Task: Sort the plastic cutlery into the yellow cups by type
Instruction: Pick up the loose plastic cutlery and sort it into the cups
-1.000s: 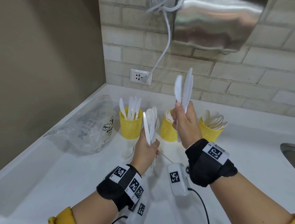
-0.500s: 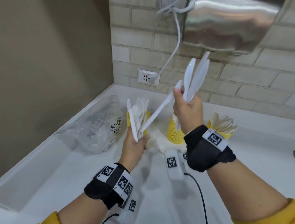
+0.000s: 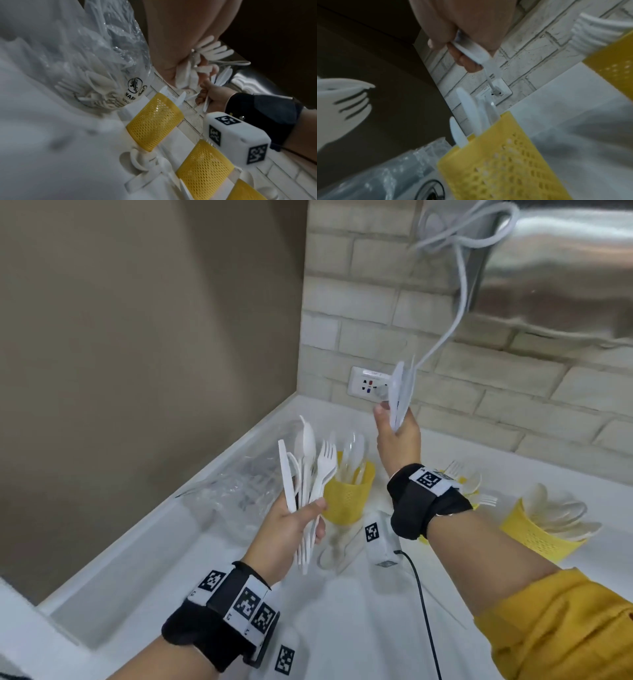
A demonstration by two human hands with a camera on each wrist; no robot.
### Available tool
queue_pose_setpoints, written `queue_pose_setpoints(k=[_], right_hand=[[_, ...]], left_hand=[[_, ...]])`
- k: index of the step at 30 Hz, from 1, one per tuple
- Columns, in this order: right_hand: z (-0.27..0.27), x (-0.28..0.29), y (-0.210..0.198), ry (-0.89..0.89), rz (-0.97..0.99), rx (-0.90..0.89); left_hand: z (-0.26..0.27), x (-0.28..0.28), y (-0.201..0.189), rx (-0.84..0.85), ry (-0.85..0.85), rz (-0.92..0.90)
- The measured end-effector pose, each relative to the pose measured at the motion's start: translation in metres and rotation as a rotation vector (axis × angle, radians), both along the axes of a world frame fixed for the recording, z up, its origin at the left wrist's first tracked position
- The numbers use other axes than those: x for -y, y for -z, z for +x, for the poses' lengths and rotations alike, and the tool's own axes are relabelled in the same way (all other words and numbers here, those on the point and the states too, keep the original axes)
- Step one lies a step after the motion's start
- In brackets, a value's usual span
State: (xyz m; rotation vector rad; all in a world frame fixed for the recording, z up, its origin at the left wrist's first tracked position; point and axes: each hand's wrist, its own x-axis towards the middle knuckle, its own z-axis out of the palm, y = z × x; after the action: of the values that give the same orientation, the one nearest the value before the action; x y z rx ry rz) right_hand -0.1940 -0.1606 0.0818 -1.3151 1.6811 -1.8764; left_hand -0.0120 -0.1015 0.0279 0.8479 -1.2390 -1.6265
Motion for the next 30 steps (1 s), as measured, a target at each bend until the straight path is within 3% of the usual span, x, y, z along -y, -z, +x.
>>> queue_pose_setpoints(k=[4,8,12,16,19,21,26,30], right_hand=[[0.004,0.015,-0.012,0.023,-0.103,0.125],[0.009,0.025,0.003,-0.043,-0.062,0.105],[0.004,0.032,0.029,-0.138,0.078,0.034],[0.000,0.032,0.030,-0.077,0.122,-0.098],[0.003,0.020,0.014,0.032,-0.042,-0.250],[0.013,0.001,-0.001,0.035,-0.119,-0.236],[0.043,-0.052,0.011,-0.323,0.365,-0.086],[0.046,-0.068,0.027,-0.314,0.410,-0.014]], left_hand=[[0.002,0.003,-0.003,-0.066,0.083,0.056],[0.000,0.005,-0.004,-0.104,0.141,0.080],[0.000,0.007,0.000,-0.121,0.141,0.081],[0.001,0.008,0.002,-0.134,0.146,0.088],[0.000,0.007,0.001,-0.135,0.155,0.095],[-0.001,0.007,0.001,-0.137,0.146,0.112],[-0.008,0.007,-0.002,-0.177,0.085,0.122],[-0.016,-0.001,-0.005,-0.132,0.137,0.087]])
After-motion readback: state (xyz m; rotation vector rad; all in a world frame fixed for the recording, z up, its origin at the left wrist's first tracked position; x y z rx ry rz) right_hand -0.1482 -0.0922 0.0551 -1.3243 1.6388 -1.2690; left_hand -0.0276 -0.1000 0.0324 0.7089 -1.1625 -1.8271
